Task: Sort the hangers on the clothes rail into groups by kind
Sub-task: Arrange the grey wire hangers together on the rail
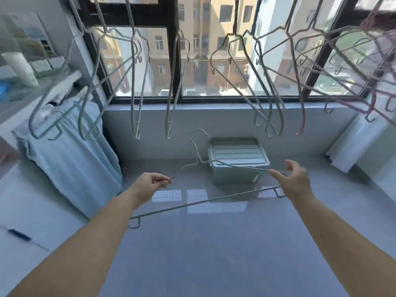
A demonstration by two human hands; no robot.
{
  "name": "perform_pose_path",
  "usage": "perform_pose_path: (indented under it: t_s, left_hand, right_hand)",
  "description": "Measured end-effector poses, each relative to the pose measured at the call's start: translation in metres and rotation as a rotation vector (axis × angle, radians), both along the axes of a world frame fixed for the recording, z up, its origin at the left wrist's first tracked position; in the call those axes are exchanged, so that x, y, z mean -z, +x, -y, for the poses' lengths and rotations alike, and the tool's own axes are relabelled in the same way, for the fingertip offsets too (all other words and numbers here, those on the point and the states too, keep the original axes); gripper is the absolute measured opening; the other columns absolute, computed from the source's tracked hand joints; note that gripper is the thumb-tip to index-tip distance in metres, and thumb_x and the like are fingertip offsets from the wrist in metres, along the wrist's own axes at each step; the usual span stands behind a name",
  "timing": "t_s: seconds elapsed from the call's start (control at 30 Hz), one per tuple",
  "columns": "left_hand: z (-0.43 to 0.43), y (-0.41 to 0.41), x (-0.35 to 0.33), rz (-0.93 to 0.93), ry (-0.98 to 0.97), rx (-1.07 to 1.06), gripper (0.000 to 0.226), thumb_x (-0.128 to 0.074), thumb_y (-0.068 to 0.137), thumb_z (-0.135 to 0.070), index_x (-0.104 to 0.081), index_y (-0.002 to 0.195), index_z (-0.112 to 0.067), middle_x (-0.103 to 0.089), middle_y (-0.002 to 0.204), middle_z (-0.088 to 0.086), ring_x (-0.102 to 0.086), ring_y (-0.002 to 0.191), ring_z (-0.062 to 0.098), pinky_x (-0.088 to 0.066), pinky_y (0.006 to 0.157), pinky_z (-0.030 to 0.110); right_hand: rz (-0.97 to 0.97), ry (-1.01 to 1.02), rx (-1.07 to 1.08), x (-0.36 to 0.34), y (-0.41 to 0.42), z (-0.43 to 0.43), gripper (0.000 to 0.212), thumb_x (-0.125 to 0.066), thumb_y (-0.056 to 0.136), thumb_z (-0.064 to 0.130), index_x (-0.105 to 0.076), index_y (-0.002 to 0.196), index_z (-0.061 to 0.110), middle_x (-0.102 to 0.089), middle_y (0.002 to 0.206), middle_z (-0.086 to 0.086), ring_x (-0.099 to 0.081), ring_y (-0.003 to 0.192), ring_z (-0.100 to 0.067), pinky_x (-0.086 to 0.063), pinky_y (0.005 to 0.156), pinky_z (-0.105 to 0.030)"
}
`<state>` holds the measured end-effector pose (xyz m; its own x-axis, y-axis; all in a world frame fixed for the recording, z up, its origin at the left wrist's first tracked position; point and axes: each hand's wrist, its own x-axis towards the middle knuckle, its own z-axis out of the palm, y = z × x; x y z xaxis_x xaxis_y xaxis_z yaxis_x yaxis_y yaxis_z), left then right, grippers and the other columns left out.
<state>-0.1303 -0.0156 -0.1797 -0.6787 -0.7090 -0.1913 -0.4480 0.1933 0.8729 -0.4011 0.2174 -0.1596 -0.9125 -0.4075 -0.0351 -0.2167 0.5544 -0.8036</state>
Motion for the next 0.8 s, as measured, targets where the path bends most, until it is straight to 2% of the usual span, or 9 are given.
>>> perform_pose_path:
  t_s: [0.07, 0.13, 0.27, 0.37, 0.47, 0.57, 0.7, 0.73, 0.8]
  left_hand:
    - [-0.013, -0.001, -0.002, -0.045, 0.002, -0.043, 0.011, -0.057, 0.086, -0.002, -0.066, 0.085, -0.009, -0.063, 0.051, -0.024, -0.055, 0.052, -0.011, -0.037, 0.045, 0.004]
    - [-0.027, -0.003, -0.004, -0.078, 0.010, -0.073, 0.013, -0.057, 0.085, 0.001, -0.065, 0.088, -0.008, -0.062, 0.049, -0.025, -0.053, 0.049, -0.012, -0.037, 0.045, 0.003]
    - [-0.048, -0.013, -0.007, -0.105, 0.070, -0.135, 0.018, -0.054, 0.088, -0.003, -0.065, 0.085, -0.016, -0.066, 0.064, -0.020, -0.049, 0.047, -0.007, -0.035, 0.045, 0.008]
    - [-0.066, -0.028, -0.015, -0.190, 0.174, -0.204, 0.027, -0.044, 0.089, 0.003, -0.062, 0.090, -0.017, -0.063, 0.085, -0.001, -0.047, 0.053, 0.001, -0.031, 0.045, 0.014]
    - [-0.086, -0.051, -0.030, -0.363, 0.327, -0.309, 0.026, -0.039, 0.090, 0.009, -0.055, 0.102, -0.007, -0.063, 0.083, 0.002, -0.049, 0.051, -0.002, -0.030, 0.042, 0.010]
    - [-0.106, -0.076, -0.039, -0.511, 0.446, -0.447, 0.023, -0.041, 0.090, 0.008, -0.057, 0.096, -0.007, -0.064, 0.073, -0.003, -0.044, 0.060, 0.007, -0.030, 0.042, 0.010]
    - [-0.123, -0.099, -0.055, -0.600, 0.502, -0.531, 0.026, -0.040, 0.091, 0.007, -0.054, 0.111, 0.001, -0.060, 0.079, 0.000, -0.040, 0.053, 0.006, -0.033, 0.041, 0.010]
    - [-0.126, -0.102, -0.062, -0.622, 0.512, -0.522, 0.027, -0.038, 0.091, 0.008, -0.052, 0.113, 0.001, -0.059, 0.080, 0.000, -0.042, 0.055, 0.006, -0.033, 0.042, 0.010]
    - [-0.129, -0.105, -0.076, -0.657, 0.521, -0.506, 0.028, -0.037, 0.092, 0.008, -0.051, 0.114, 0.001, -0.059, 0.082, 0.001, -0.046, 0.061, 0.005, -0.034, 0.045, 0.010]
  right_hand:
    - [-0.078, 0.148, -0.044, 0.006, 0.004, 0.001, 0.061, -0.063, 0.082, 0.020, -0.037, 0.136, 0.009, -0.039, 0.134, -0.020, -0.032, 0.127, -0.033, -0.023, 0.107, -0.038]
    - [-0.067, 0.162, -0.156, 0.010, 0.020, 0.004, 0.060, -0.060, 0.083, 0.014, -0.036, 0.137, 0.009, -0.034, 0.139, -0.019, -0.028, 0.130, -0.031, -0.020, 0.109, -0.036]
    - [-0.024, 0.137, -0.431, 0.016, 0.065, 0.004, 0.045, -0.059, 0.083, 0.009, -0.050, 0.126, 0.014, -0.043, 0.130, -0.010, -0.040, 0.124, -0.024, -0.028, 0.106, -0.031]
    - [0.038, 0.124, -0.644, 0.012, 0.098, -0.001, 0.037, -0.057, 0.085, 0.014, -0.052, 0.121, 0.021, -0.044, 0.120, 0.003, -0.044, 0.120, -0.017, -0.032, 0.094, -0.021]
    - [0.070, 0.112, -0.819, 0.001, 0.132, -0.005, 0.040, -0.052, 0.090, 0.028, -0.044, 0.130, 0.025, -0.041, 0.129, 0.009, -0.038, 0.126, -0.009, -0.030, 0.093, -0.019]
    - [0.089, 0.019, -0.888, -0.013, 0.159, -0.006, 0.043, -0.046, 0.093, 0.029, -0.035, 0.135, 0.024, -0.042, 0.135, 0.010, -0.036, 0.129, -0.007, -0.029, 0.098, -0.017]
    - [0.111, -0.133, -0.804, -0.023, 0.169, -0.009, 0.037, -0.038, 0.096, 0.017, -0.031, 0.125, 0.037, -0.053, 0.109, 0.015, -0.049, 0.100, 0.001, -0.036, 0.077, -0.005]
    - [0.091, -0.131, -0.789, -0.023, 0.167, -0.011, 0.037, -0.036, 0.096, 0.015, -0.029, 0.121, 0.042, -0.053, 0.100, 0.017, -0.050, 0.092, 0.002, -0.038, 0.074, -0.006]
    - [0.036, -0.131, -0.784, -0.024, 0.161, -0.011, 0.033, -0.034, 0.095, 0.012, -0.039, 0.116, 0.037, -0.058, 0.085, 0.016, -0.054, 0.084, -0.004, -0.041, 0.075, -0.014]
